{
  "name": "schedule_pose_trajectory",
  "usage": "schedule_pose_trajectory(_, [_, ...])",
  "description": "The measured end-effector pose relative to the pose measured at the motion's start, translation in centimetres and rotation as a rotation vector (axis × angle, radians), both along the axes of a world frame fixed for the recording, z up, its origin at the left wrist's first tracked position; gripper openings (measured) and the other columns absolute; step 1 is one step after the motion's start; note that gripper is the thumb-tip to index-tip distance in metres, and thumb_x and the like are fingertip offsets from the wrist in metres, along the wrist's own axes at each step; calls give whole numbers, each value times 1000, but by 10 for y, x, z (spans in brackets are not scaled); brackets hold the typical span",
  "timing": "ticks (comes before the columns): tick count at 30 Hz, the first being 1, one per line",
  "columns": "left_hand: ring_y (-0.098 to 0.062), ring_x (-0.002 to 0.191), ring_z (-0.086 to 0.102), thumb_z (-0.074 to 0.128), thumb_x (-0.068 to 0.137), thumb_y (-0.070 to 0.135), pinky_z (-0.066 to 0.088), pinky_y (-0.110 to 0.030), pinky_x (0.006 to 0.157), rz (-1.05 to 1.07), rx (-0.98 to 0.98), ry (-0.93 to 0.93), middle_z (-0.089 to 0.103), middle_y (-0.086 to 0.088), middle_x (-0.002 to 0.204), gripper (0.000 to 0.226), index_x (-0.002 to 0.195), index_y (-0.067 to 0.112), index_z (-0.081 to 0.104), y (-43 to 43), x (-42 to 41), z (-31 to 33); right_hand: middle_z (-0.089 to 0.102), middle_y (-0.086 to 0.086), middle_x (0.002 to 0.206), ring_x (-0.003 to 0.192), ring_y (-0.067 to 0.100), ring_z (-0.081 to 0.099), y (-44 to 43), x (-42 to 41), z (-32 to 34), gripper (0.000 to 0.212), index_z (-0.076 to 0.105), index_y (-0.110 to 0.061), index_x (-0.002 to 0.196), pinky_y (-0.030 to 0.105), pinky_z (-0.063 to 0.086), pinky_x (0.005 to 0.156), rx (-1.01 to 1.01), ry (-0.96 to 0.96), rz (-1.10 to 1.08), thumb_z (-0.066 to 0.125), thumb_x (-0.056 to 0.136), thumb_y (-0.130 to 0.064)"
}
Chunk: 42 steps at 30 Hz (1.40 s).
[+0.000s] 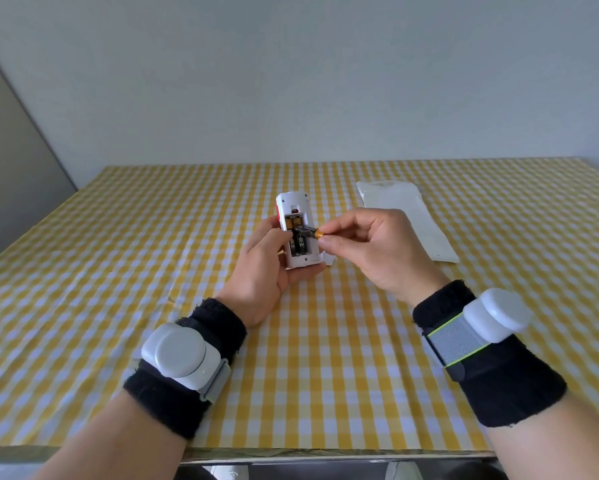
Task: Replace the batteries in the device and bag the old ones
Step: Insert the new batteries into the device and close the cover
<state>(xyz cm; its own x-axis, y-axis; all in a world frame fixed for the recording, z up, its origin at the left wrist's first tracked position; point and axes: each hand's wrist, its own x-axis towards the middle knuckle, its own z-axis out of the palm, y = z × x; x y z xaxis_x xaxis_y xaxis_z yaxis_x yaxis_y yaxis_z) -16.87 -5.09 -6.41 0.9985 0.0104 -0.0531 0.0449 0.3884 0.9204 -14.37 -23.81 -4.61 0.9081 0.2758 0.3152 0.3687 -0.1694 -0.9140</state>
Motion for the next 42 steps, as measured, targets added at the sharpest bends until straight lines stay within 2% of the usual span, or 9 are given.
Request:
schedule_pose_trajectory(3, [-32, 101, 78, 37, 111, 5, 66, -48, 86, 4, 31, -9, 74, -18, 112, 34, 132, 11, 63, 0, -2, 1, 81, -5, 88, 83, 12, 78, 7, -4, -5, 11, 85, -19, 92, 33, 65, 81, -132, -144, -46, 87, 84, -11])
schedule_pose_trajectory(8, [-36, 114, 77, 38, 112, 7, 63, -49, 91, -1, 61, -18, 75, -26, 127, 36, 142, 8, 58, -2, -4, 0, 75, -9, 82, 75, 9, 73, 18, -7, -13, 9, 85, -17, 90, 32, 62, 72, -226, -381, -107, 87, 83, -11])
schedule_pose_trajectory(13, [-32, 113, 79, 44, 115, 14, 63, -50, 97, 10, 100, -47, 79, -18, 122, 33, 146, 11, 53, -5, -3, 0, 73, -10, 77, 71, 9, 70, 20, -9, -11, 5, 83, -17, 86, 26, 59, 69, -235, -471, -172, 85, 83, -13])
schedule_pose_trajectory(18, [-36, 117, 76, 46, 115, 15, 62, -51, 99, 11, 124, -59, 74, -23, 130, 34, 148, 12, 50, -3, -2, -1, 72, -11, 76, 68, 8, 69, 22, -12, -10, 6, 81, -15, 83, 17, 57, 67, -243, -458, -187, 84, 80, -11])
schedule_pose_trajectory(24, [-36, 116, 76, 48, 114, 14, 64, -43, 91, -5, 123, -65, 74, -22, 129, 36, 150, 11, 49, -1, -1, -2, 72, -11, 75, 68, 9, 70, 23, -15, -8, 8, 78, -15, 80, 16, 57, 65, -243, -421, -190, 83, 79, -9])
schedule_pose_trajectory(28, [-34, 115, 77, 50, 113, 14, 64, -44, 91, -21, 103, -69, 77, -18, 126, 35, 148, 10, 50, -2, -1, -3, 73, -9, 75, 67, 9, 70, 24, -15, -9, 8, 78, -15, 80, 18, 58, 65, -254, -446, -197, 84, 80, -10])
schedule_pose_trajectory(34, [-31, 114, 78, 53, 112, 14, 63, -45, 92, -40, 119, -92, 78, -17, 123, 34, 146, 11, 51, -1, -2, -2, 68, -13, 74, 66, 5, 66, 24, -13, -11, 7, 81, -17, 83, 8, 50, 66, -262, -490, -222, 85, 80, -11])
schedule_pose_trajectory(38, [-35, 118, 77, 50, 114, 14, 62, -48, 98, -61, 114, -103, 76, -22, 127, 37, 149, 6, 48, 0, -2, -3, 69, -12, 75, 66, 5, 65, 24, -11, -13, 5, 84, -16, 83, 16, 54, 64, -247, -506, -221, 86, 82, -12])
schedule_pose_trajectory(42, [-31, 118, 77, 43, 116, 14, 63, -44, 96, -113, 158, -120, 79, -19, 121, 33, 146, 3, 52, 0, -3, -2, 75, -8, 79, 70, 6, 68, 23, -9, -13, 3, 85, -16, 85, 24, 56, 65, -228, -530, -213, 86, 85, -13])
